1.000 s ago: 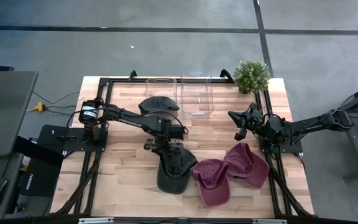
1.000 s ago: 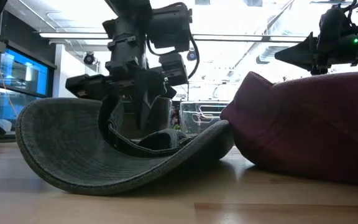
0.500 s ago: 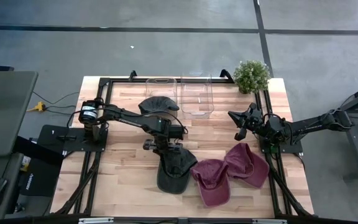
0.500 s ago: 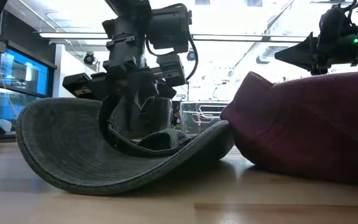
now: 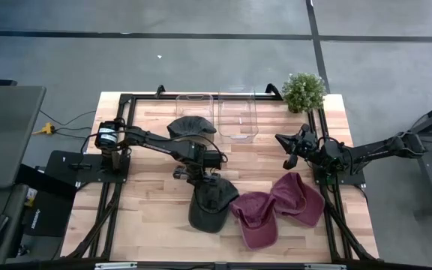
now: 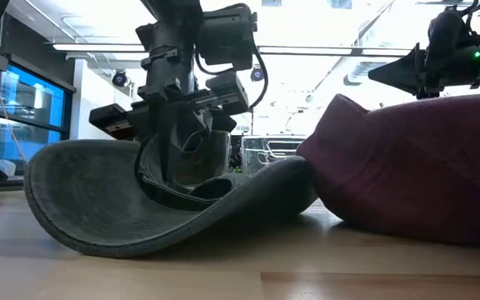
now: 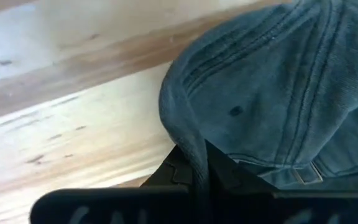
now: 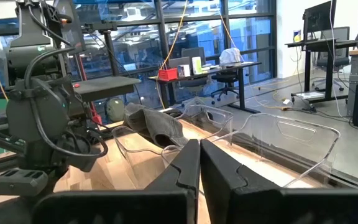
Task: Pick & Place hat
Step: Put the black cap into the left transparent bin
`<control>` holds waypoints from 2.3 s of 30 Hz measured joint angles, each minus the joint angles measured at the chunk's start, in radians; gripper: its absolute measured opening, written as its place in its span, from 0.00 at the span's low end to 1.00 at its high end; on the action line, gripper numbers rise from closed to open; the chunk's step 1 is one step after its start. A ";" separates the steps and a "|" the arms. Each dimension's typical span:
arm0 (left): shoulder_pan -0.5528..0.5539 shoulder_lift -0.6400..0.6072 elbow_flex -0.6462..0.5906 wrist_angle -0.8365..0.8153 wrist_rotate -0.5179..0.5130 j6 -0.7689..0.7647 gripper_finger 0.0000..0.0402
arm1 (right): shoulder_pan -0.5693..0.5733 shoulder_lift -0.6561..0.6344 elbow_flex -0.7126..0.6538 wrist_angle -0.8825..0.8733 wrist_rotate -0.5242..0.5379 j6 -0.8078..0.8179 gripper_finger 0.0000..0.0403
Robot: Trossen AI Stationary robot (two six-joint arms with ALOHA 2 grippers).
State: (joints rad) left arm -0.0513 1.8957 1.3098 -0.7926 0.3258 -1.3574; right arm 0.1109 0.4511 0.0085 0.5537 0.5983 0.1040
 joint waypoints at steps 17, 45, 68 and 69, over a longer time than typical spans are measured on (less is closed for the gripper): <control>-0.102 -0.137 0.001 -0.107 -0.133 -0.059 0.00 | 0.000 0.000 0.000 0.000 0.000 0.000 0.02; -0.232 -0.227 0.040 -0.182 -0.488 -0.065 0.00 | 0.000 0.000 0.000 0.000 0.000 0.000 0.01; -0.397 -0.227 0.288 -0.362 -0.852 -0.158 0.00 | 0.000 0.000 0.000 0.000 0.000 0.000 0.01; -0.404 -0.227 0.290 -0.363 -0.859 -0.160 0.00 | 0.000 0.000 0.000 0.000 0.000 0.000 0.01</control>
State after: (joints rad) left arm -0.4552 1.6691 1.6001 -1.1552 -0.5331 -1.5175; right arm 0.1110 0.4515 0.0084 0.5539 0.5983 0.1040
